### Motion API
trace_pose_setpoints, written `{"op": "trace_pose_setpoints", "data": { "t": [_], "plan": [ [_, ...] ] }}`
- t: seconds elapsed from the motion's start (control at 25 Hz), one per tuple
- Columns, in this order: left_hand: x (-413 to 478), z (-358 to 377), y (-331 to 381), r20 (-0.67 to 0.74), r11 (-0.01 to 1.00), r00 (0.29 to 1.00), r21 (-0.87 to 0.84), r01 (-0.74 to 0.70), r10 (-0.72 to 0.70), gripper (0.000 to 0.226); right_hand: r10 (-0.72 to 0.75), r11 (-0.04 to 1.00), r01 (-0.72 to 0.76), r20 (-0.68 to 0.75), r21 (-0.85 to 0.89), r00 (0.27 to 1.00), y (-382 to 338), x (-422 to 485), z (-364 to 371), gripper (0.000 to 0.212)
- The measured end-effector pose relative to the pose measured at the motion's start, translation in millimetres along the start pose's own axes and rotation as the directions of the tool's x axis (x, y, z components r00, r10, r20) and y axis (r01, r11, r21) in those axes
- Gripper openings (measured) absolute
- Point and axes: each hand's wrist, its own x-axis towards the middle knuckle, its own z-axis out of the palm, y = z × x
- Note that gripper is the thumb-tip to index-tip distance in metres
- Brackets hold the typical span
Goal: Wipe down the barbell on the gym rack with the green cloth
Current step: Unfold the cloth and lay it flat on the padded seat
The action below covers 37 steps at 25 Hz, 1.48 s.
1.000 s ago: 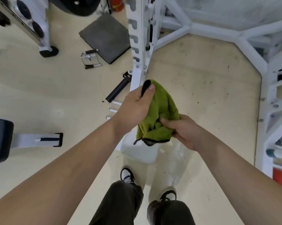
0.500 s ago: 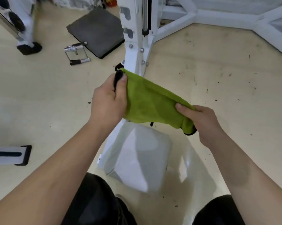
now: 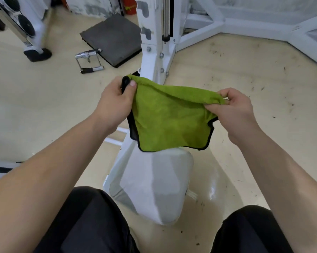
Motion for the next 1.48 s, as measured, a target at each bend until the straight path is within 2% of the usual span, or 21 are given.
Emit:
{"op": "trace_pose_setpoints", "data": {
  "t": [0.16, 0.24, 0.28, 0.36, 0.44, 0.52, 0.68, 0.8, 0.88, 0.96, 1.08, 1.16, 1.24, 1.32, 1.4, 1.48],
  "plan": [
    [3.4, -7.2, 9.3, -0.075, 0.998, 0.997, -0.064, -0.014, 0.009, 0.022, -0.055, 0.999, 0.055, 0.069, 0.001, 0.996, -26.4, -13.6, -2.5, 0.024],
    [-4.3, -18.0, -8.6, -0.020, 0.992, 0.997, -0.098, 0.075, -0.077, 0.023, -0.043, 0.999, 0.040, 0.233, 0.014, 0.971, -18.1, -26.0, -5.9, 0.028],
    [-8.9, -24.8, -21.8, 0.013, 0.987, 0.991, -0.091, 0.134, -0.133, 0.023, -0.006, 0.999, 0.017, 0.347, -0.030, 0.938, -8.7, -30.2, -5.2, 0.029],
    [-23.2, -35.8, -53.5, 0.070, 0.960, 0.958, 0.024, 0.279, -0.279, 0.026, 0.139, 0.973, -0.015, 0.534, -0.230, 0.834, 21.1, -36.1, 3.1, 0.025],
    [-40.2, -41.3, -86.0, 0.155, 0.900, 0.892, 0.187, 0.395, -0.424, 0.020, 0.267, 0.914, 0.024, 0.642, -0.406, 0.719, 53.9, -45.8, 19.3, 0.020],
    [-49.9, -44.8, -104.1, 0.244, 0.845, 0.824, 0.318, 0.430, -0.511, 0.009, 0.329, 0.864, 0.096, 0.698, -0.495, 0.636, 77.0, -59.3, 35.7, 0.014],
    [-46.7, -50.8, -107.5, 0.301, 0.843, 0.812, 0.383, 0.376, -0.499, 0.021, 0.378, 0.873, 0.042, 0.728, -0.487, 0.572, 86.2, -76.0, 45.2, 0.033],
    [-46.7, -43.5, -112.6, 0.396, 0.816, 0.767, 0.510, 0.273, -0.505, 0.019, 0.482, 0.853, -0.076, 0.726, -0.516, 0.491, 85.6, -77.7, 51.1, 0.020],
    [-48.8, -36.7, -121.3, 0.448, 0.769, 0.728, 0.617, 0.169, -0.519, 0.022, 0.540, 0.834, -0.189, 0.694, -0.519, 0.475, 92.0, -78.9, 54.8, 0.017],
    [-47.4, -32.2, -131.2, 0.484, 0.749, 0.722, 0.658, 0.072, -0.494, 0.025, 0.604, 0.790, -0.272, 0.618, -0.550, 0.504, 100.6, -78.5, 54.1, 0.013],
    [-40.1, -28.5, -141.1, 0.483, 0.779, 0.767, 0.626, 0.035, -0.422, 0.019, 0.596, 0.775, -0.319, 0.460, -0.546, 0.658, 112.3, -68.5, 41.3, 0.009],
    [-31.8, -25.7, -146.9, 0.426, 0.807, 0.828, 0.588, 0.052, -0.364, 0.016, 0.542, 0.791, -0.323, 0.352, -0.520, 0.763, 117.8, -59.3, 32.6, 0.007],
    [-24.3, -17.2, -151.7, 0.362, 0.839, 0.852, 0.522, 0.151, -0.379, 0.019, 0.486, 0.786, -0.286, 0.259, -0.549, 0.835, 126.8, -52.7, 31.1, 0.006],
    [-24.7, -6.9, -157.8, 0.321, 0.791, 0.811, 0.555, 0.256, -0.488, 0.031, 0.436, 0.773, -0.263, 0.183, -0.577, 0.881, 140.9, -50.6, 37.6, 0.012],
    [-30.1, -0.6, -167.2, 0.292, 0.672, 0.776, 0.708, 0.218, -0.560, 0.052, 0.394, 0.784, -0.280, 0.096, -0.554, 0.914, 156.7, -51.0, 43.5, 0.023],
    [-34.5, 4.3, -179.5, 0.276, 0.647, 0.747, 0.717, 0.259, -0.605, 0.060, 0.329, 0.757, -0.243, 0.034, -0.607, 0.944, 170.2, -53.3, 44.1, 0.036]
  ]
}}
